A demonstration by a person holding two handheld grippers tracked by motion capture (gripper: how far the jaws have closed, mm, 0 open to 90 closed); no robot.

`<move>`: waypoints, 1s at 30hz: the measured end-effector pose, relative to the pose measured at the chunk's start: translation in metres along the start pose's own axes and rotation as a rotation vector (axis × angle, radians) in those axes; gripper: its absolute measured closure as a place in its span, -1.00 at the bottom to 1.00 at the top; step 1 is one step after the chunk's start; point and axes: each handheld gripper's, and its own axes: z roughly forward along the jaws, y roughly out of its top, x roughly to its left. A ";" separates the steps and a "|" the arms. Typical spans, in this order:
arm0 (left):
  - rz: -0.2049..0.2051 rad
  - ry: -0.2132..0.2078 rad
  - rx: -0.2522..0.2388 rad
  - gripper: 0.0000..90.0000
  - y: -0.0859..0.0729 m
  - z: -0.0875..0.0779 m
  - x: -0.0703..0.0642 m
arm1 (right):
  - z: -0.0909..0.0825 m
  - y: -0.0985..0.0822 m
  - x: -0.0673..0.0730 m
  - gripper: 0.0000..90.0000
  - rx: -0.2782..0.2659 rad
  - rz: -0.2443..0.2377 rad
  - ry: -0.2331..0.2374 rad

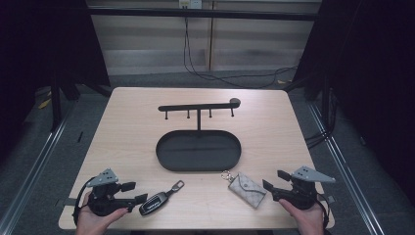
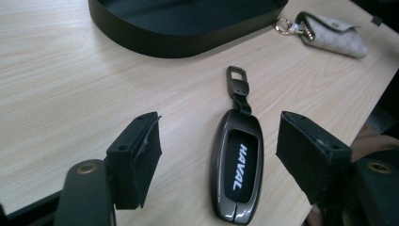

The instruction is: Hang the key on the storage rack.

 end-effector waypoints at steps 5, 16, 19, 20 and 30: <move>0.001 0.007 0.010 -0.29 0.002 0.001 0.001 | -0.001 -0.001 -0.004 -0.33 0.013 0.046 -0.004; -0.009 -0.028 0.007 -0.33 0.009 -0.001 -0.001 | -0.001 -0.002 -0.006 -0.36 0.020 0.070 0.022; 0.015 -0.022 0.017 -0.25 0.013 0.000 -0.006 | -0.002 -0.002 -0.006 -0.36 0.023 0.065 0.024; 0.024 -0.024 0.027 -0.25 0.014 0.000 -0.007 | -0.002 -0.002 -0.005 -0.36 0.022 0.064 0.025; 0.071 -0.019 0.157 -0.24 0.028 0.018 -0.015 | -0.002 -0.001 -0.004 -0.36 0.018 0.060 0.027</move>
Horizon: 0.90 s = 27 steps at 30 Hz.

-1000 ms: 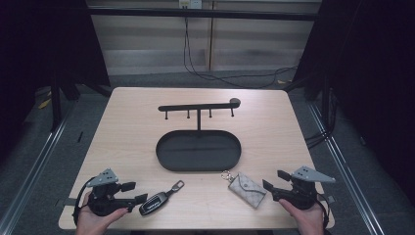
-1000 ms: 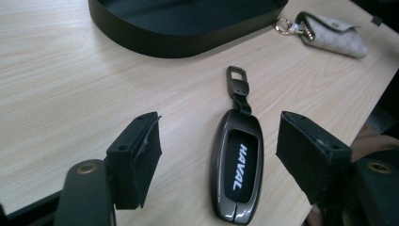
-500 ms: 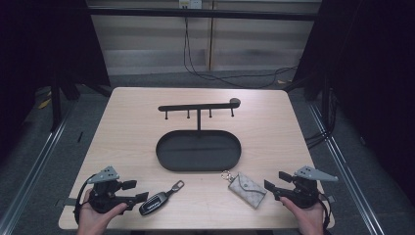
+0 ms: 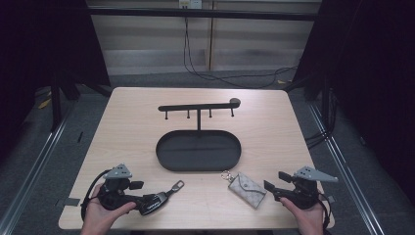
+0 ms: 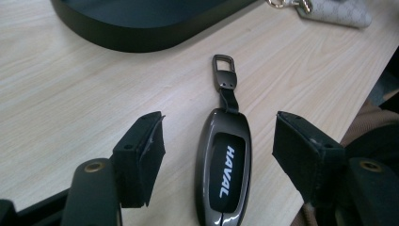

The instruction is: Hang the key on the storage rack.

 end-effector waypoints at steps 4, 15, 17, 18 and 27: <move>0.049 0.003 0.032 -0.12 0.009 0.005 -0.008 | 0.000 0.000 -0.001 -0.36 0.001 0.002 0.013; 0.116 0.004 0.122 0.01 0.041 0.013 -0.018 | 0.004 0.000 -0.001 -0.42 0.028 0.008 0.032; 0.111 0.000 0.121 0.01 0.043 0.016 -0.017 | 0.004 0.000 -0.001 -0.43 0.029 0.008 0.032; 0.103 0.000 0.119 0.03 0.043 0.019 -0.016 | 0.004 0.000 -0.001 -0.44 0.032 0.008 0.032; 0.118 -0.019 0.207 0.11 0.048 0.033 -0.015 | 0.005 -0.001 -0.002 -0.53 0.036 0.013 0.024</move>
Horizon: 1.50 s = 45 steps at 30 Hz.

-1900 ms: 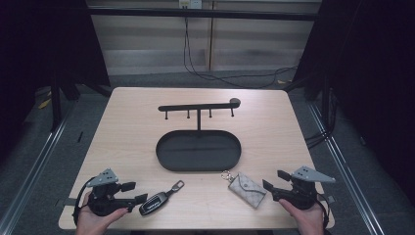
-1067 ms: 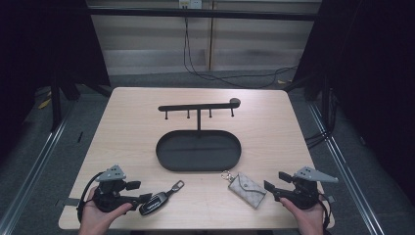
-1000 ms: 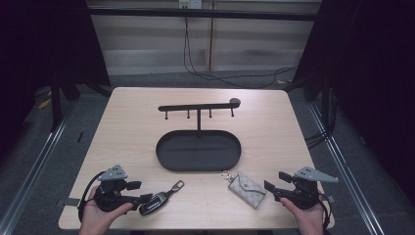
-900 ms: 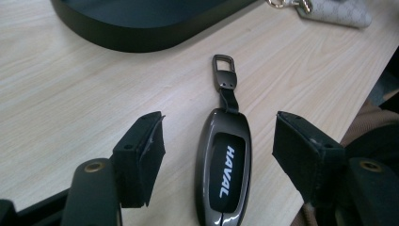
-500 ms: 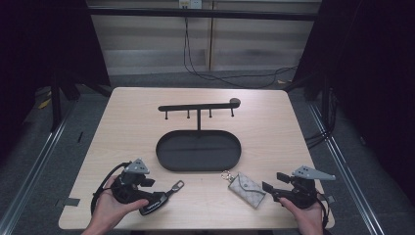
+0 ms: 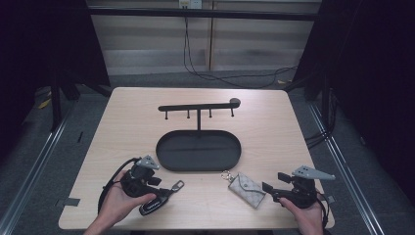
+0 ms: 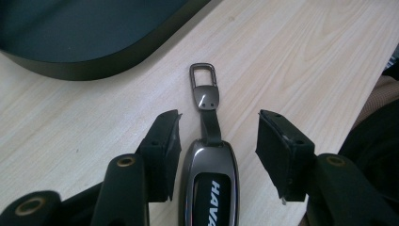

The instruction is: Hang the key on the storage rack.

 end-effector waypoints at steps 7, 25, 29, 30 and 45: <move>0.006 0.014 0.036 0.21 0.011 0.006 0.000 | 0.001 0.000 0.000 -0.55 0.010 0.001 0.001; 0.006 0.017 0.159 0.29 0.029 0.036 0.004 | 0.002 0.000 0.000 -0.56 0.020 0.004 -0.004; 0.030 0.027 0.207 0.29 0.036 0.043 0.002 | 0.002 0.000 0.001 -0.57 0.025 -0.005 -0.004; 0.035 0.028 0.214 0.29 0.037 0.044 0.002 | 0.002 0.000 0.001 -0.57 0.025 -0.005 -0.001; 0.074 0.059 0.326 0.45 0.048 0.066 -0.003 | 0.002 -0.001 0.000 -0.57 0.025 -0.005 -0.001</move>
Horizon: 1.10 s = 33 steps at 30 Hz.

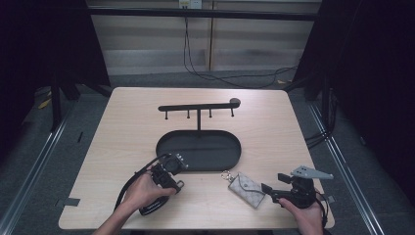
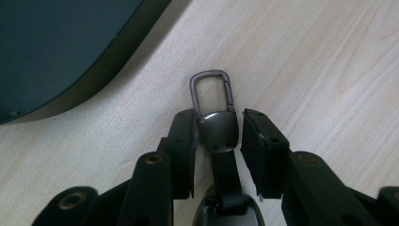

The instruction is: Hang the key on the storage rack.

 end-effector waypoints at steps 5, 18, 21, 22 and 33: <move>0.015 0.032 0.050 0.45 0.008 0.003 -0.006 | 0.000 0.000 0.001 -0.57 0.003 -0.003 -0.001; 0.004 0.058 0.101 0.56 0.016 0.004 -0.008 | 0.001 0.000 0.001 -0.57 0.007 -0.007 -0.001; 0.004 0.060 0.111 0.56 0.017 0.004 -0.007 | 0.001 0.000 0.001 -0.57 0.009 -0.009 -0.002; 0.006 0.057 0.113 0.56 0.017 0.004 -0.007 | 0.001 0.000 0.001 -0.57 0.010 -0.008 -0.001; 0.018 0.006 0.119 0.57 0.016 0.003 0.000 | 0.002 0.000 0.000 -0.56 0.015 0.000 -0.004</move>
